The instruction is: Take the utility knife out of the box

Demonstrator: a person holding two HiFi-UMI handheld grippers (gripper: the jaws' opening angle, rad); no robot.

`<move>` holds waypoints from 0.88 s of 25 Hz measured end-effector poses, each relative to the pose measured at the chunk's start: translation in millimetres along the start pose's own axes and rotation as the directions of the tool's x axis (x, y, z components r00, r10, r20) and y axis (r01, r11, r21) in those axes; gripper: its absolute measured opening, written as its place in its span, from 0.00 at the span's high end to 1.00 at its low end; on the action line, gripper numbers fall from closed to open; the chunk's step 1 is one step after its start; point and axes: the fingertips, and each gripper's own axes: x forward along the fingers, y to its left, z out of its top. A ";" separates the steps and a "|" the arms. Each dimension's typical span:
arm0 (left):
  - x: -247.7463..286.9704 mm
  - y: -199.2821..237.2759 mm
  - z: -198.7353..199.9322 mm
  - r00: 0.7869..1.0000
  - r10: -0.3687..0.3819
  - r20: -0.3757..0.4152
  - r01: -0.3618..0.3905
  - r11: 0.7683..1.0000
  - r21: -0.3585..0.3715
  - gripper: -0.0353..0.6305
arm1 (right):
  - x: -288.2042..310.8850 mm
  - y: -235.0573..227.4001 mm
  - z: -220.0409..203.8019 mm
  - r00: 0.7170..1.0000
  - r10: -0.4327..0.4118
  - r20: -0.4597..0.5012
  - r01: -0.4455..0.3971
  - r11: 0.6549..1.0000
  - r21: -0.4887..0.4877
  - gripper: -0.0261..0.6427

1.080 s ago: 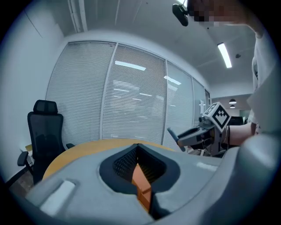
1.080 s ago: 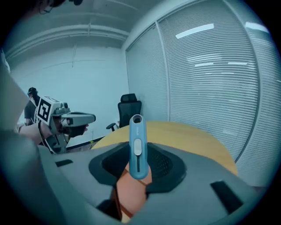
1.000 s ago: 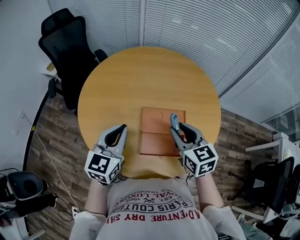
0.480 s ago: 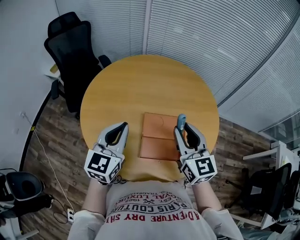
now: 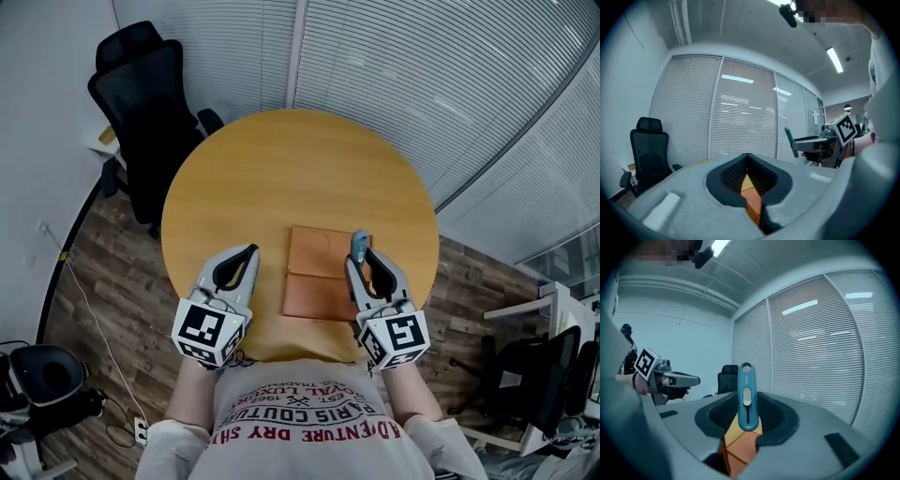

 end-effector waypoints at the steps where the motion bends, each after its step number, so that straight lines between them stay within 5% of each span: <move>1: 0.5 -0.1 -0.6 1.000 -0.004 0.000 0.004 1.000 -0.004 0.95 | 0.3 0.7 -1.0 1.000 -0.001 -0.004 0.001 1.000 0.000 0.76; 22: 19.2 -23.6 -9.2 0.999 -0.046 -0.013 0.045 0.998 -0.042 0.95 | 2.8 -6.6 -18.8 0.998 -0.021 -0.056 0.023 0.999 0.022 0.76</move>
